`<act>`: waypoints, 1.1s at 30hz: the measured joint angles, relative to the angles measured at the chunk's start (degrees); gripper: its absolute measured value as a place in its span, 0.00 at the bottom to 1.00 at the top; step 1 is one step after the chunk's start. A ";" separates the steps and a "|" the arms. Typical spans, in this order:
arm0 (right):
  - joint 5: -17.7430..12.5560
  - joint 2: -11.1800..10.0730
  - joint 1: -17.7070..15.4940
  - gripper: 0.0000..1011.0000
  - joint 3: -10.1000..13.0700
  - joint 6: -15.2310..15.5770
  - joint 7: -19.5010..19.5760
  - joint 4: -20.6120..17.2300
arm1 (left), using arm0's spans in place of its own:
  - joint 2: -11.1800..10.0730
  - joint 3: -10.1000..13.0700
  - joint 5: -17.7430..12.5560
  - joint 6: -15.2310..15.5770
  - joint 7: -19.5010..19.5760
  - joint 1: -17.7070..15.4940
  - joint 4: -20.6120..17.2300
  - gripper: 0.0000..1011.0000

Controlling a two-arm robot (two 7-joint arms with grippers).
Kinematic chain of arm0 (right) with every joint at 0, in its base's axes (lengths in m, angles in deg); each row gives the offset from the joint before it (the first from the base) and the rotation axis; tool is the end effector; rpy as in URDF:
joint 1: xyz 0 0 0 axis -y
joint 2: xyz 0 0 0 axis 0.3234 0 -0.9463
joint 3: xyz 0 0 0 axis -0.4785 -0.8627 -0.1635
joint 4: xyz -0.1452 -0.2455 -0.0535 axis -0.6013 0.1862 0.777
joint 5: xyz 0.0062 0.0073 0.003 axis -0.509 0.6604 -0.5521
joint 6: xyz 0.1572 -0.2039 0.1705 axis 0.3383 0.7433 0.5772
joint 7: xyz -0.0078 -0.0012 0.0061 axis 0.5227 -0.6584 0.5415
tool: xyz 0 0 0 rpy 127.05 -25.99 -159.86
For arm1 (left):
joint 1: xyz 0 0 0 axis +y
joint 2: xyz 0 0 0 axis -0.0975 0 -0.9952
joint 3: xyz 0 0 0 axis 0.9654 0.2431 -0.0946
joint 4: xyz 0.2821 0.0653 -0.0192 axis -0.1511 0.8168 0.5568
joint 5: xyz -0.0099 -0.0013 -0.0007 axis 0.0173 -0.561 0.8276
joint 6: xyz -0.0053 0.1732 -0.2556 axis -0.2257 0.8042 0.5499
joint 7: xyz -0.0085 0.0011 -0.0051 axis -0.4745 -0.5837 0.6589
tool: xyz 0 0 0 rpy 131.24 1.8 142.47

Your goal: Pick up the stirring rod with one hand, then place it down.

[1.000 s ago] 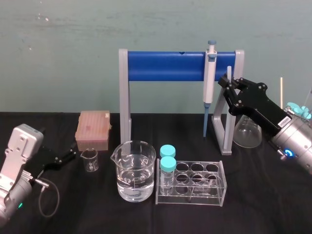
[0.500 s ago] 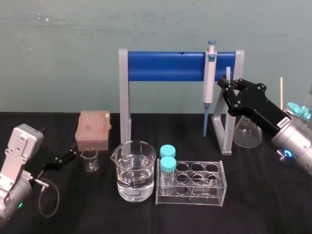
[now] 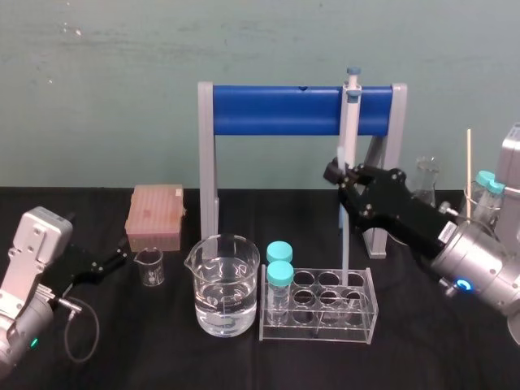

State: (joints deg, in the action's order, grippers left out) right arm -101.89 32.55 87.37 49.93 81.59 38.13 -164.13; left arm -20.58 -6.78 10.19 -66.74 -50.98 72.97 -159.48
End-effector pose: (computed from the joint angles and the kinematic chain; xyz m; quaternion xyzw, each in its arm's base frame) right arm 0.3897 -0.0498 -0.2242 0.0922 -0.0717 -0.3237 0.9389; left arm 0.3581 0.0827 -0.3023 0.1415 -0.1325 0.5799 0.7913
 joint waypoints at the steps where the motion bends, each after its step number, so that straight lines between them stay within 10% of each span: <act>1: -0.14 -0.04 0.00 0.07 -0.19 0.05 -0.17 0.12 | 0.00 0.00 0.00 0.00 0.00 0.00 0.00 0.99; 33: 1.87 3.14 4.15 0.07 -5.13 -4.17 -1.29 10.95 | 0.00 0.00 0.00 0.00 0.00 0.00 0.00 0.99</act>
State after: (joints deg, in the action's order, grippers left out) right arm -100.02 35.69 91.53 44.80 77.42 36.84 -153.17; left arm -20.58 -6.78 10.19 -66.74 -50.98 72.97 -159.48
